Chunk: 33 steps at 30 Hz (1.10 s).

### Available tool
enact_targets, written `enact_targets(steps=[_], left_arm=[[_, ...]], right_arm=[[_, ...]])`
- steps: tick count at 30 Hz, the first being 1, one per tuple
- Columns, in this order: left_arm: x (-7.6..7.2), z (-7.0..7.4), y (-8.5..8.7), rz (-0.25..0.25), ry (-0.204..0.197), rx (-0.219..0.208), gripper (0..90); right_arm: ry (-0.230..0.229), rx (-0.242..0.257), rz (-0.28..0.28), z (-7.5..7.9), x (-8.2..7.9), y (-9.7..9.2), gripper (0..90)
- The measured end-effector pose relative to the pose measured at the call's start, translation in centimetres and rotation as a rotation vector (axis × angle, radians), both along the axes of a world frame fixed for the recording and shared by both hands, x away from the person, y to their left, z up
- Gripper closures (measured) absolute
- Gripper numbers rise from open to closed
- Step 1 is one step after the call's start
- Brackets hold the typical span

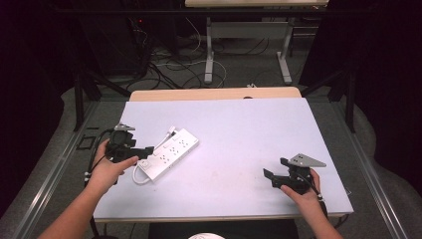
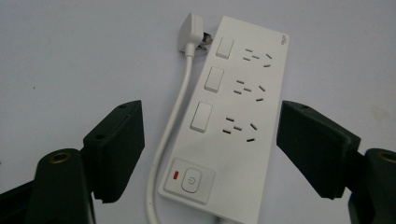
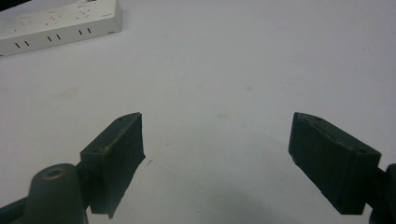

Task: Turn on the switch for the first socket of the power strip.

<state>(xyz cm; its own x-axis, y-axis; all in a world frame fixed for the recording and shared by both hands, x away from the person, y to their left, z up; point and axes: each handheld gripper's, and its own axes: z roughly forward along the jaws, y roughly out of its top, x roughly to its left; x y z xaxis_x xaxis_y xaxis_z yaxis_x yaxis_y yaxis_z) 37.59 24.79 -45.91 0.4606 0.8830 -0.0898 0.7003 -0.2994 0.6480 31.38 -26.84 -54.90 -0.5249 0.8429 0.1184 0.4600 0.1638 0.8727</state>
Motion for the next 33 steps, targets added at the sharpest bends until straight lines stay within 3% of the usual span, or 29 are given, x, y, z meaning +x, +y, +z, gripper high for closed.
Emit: enact_targets(steps=[16, 21, 29, 31, 33], left_arm=[[2.0, -0.7, 0.3, 0.045, 0.06, -0.014, 28.9], [2.6, -1.0, 0.5, 0.065, 0.11, -0.017, 31.0], [3.2, -1.5, 0.6, 0.086, 0.153, -0.024, 34.1], [3.3, -1.8, 0.5, 0.104, 0.149, -0.037, 35.5], [3.6, -1.9, 0.7, 0.11, 0.174, -0.045, 37.1]], right_arm=[[0.008, 0.012, -0.004, -0.1, 0.1, -0.1, 17.4], [0.013, 0.014, -0.004, -0.1, 0.1, -0.1, 17.4], [0.017, 0.013, -0.003, -0.2, 0.1, -0.2, 17.4], [0.02, 0.011, -0.003, -0.1, 0.1, -0.2, 17.4], [0.017, 0.019, -0.001, -0.2, 0.2, -0.2, 17.4]])
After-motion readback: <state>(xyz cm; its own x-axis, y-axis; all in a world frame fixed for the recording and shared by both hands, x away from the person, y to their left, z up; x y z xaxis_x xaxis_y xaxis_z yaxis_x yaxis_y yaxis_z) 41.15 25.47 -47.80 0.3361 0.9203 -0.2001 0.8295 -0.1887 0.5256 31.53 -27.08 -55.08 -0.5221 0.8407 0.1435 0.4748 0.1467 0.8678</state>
